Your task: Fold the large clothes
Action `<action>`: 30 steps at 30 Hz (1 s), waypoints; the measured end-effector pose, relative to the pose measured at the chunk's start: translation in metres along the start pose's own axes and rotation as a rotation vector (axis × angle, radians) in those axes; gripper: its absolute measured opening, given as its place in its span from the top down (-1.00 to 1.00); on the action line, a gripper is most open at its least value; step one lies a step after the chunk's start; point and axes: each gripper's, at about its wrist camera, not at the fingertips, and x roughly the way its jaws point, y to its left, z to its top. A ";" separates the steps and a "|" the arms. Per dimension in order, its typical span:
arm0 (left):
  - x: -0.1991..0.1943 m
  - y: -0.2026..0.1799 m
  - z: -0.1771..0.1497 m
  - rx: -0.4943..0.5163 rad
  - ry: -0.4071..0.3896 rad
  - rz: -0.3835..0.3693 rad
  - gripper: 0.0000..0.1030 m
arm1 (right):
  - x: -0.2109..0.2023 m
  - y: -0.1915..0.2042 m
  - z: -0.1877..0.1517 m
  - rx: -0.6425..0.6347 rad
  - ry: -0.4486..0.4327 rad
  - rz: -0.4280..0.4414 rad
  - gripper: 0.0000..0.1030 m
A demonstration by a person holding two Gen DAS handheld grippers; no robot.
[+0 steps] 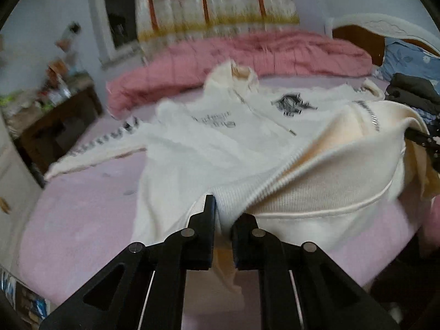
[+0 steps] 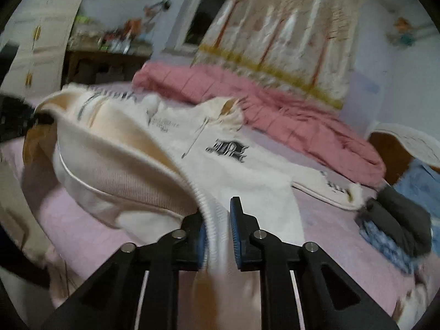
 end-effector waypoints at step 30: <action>0.018 0.026 -0.012 -0.126 -0.124 -0.070 -0.85 | 0.058 -0.056 -0.016 0.267 0.000 0.097 -0.63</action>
